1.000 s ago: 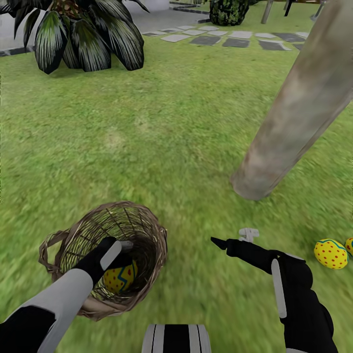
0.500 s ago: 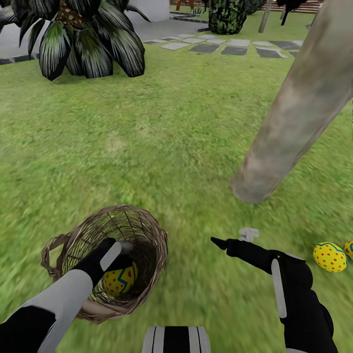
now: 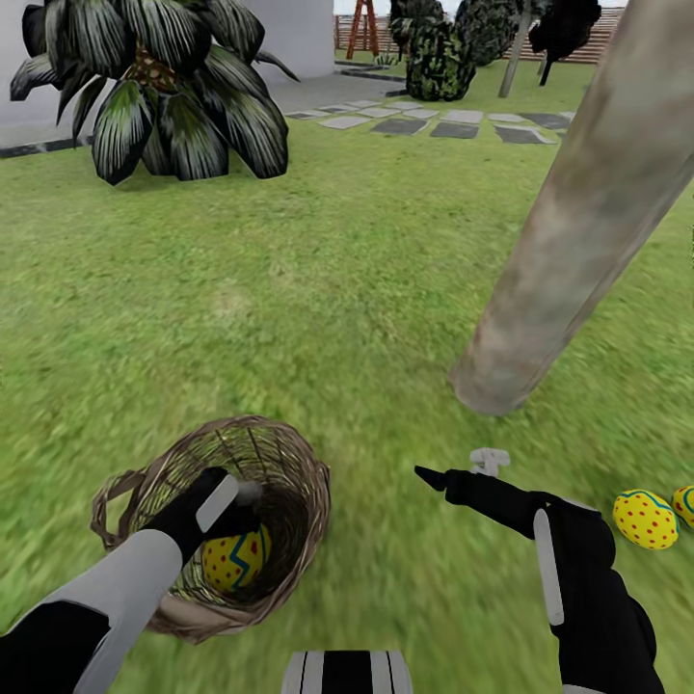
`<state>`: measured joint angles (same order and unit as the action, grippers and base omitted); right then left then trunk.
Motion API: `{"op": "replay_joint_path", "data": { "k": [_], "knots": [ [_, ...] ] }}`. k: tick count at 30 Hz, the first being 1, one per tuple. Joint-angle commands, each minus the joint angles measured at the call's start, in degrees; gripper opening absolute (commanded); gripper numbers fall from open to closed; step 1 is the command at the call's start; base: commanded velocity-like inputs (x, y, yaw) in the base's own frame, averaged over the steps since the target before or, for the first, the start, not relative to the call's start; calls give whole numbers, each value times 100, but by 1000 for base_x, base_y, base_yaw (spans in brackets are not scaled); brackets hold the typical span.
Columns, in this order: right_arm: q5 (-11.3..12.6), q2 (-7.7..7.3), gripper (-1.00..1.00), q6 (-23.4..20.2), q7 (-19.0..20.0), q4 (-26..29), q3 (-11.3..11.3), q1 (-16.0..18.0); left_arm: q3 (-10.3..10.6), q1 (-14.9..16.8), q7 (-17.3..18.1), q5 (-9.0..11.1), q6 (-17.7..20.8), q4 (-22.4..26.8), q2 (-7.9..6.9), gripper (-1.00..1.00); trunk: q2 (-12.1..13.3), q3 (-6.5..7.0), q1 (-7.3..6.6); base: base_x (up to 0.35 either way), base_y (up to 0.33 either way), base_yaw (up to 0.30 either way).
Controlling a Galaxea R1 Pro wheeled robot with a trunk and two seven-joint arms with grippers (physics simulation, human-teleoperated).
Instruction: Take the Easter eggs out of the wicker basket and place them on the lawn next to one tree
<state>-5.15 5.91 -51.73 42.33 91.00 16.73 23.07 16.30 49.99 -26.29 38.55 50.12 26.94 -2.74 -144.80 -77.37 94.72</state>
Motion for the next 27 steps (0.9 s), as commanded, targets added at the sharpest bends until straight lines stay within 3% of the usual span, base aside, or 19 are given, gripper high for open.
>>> {"op": "replay_joint_path", "data": {
  "k": [1,11,27],
  "knots": [
    [-56,6,100,-21,56,4,14,5,28,2,-34,59,29,7,-7,-100,0,19,-3,0,0,0],
    [-56,6,100,-30,56,6,10,5,-103,2,-34,64,447,11,-7,-100,13,240,-29,0,0,0],
    [-56,4,100,-275,56,0,21,29,-110,2,-43,64,486,11,-7,-100,35,595,-70,0,0,0]
  ]
}}
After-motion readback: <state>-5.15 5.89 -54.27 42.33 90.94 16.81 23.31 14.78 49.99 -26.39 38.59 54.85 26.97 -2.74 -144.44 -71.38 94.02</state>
